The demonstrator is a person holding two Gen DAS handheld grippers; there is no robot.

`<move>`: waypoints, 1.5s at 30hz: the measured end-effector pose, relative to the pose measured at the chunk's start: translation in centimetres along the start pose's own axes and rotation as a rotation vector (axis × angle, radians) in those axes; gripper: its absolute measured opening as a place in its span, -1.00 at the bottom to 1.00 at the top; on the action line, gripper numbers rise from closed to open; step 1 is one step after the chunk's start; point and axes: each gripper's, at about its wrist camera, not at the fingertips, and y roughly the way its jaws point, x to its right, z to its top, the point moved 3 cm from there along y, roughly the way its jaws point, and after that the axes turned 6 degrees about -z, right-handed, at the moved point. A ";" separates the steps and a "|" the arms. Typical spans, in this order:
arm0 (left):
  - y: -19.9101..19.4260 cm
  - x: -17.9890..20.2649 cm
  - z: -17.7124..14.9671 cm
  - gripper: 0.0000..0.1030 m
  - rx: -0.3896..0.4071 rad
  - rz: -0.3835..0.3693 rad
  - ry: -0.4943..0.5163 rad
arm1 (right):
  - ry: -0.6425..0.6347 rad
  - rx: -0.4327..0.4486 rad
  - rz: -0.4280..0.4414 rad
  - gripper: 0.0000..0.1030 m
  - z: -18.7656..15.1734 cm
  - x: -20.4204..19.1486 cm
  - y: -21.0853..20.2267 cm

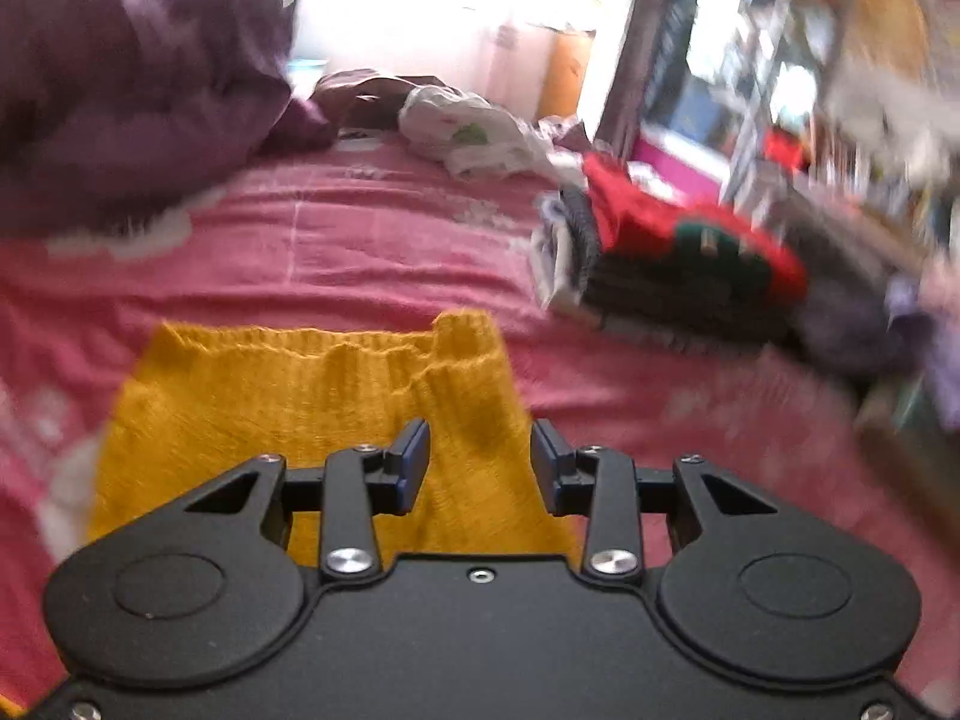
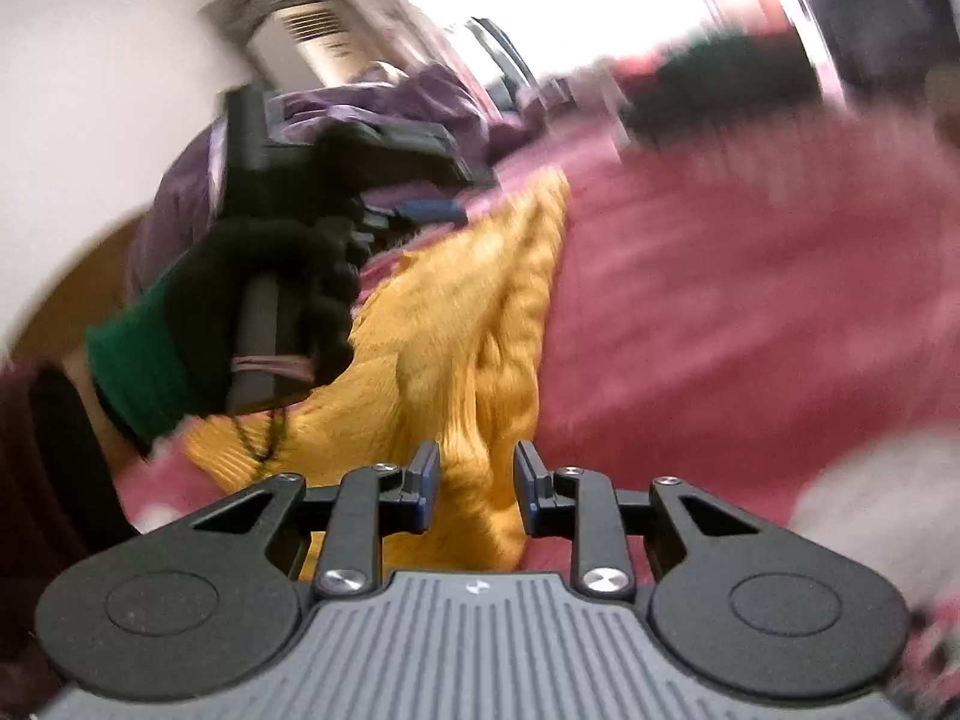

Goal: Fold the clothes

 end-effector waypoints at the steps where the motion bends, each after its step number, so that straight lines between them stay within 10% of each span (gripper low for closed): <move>1: 0.2 0.2 -0.2 -0.35 -0.013 0.009 0.033 | -0.058 0.032 -0.007 -0.43 0.2 -0.9 -0.1; 7: 2.8 0.6 -1.1 -0.48 -0.045 0.057 0.163 | -0.365 0.134 0.010 -0.47 0.8 -4.9 3.3; 20: 7.1 1.2 -1.5 -0.44 -0.121 0.163 0.281 | -0.218 -0.055 0.063 -0.46 0.3 -2.7 6.4; 28: -1.4 2.4 -3.1 0.08 -0.077 0.230 0.267 | -0.180 0.027 0.083 -0.40 -0.1 -2.2 4.5; 45: -20.6 -11.4 -15.4 0.25 0.064 0.165 -0.293 | 0.386 0.057 -0.015 -0.09 -0.7 5.2 -1.8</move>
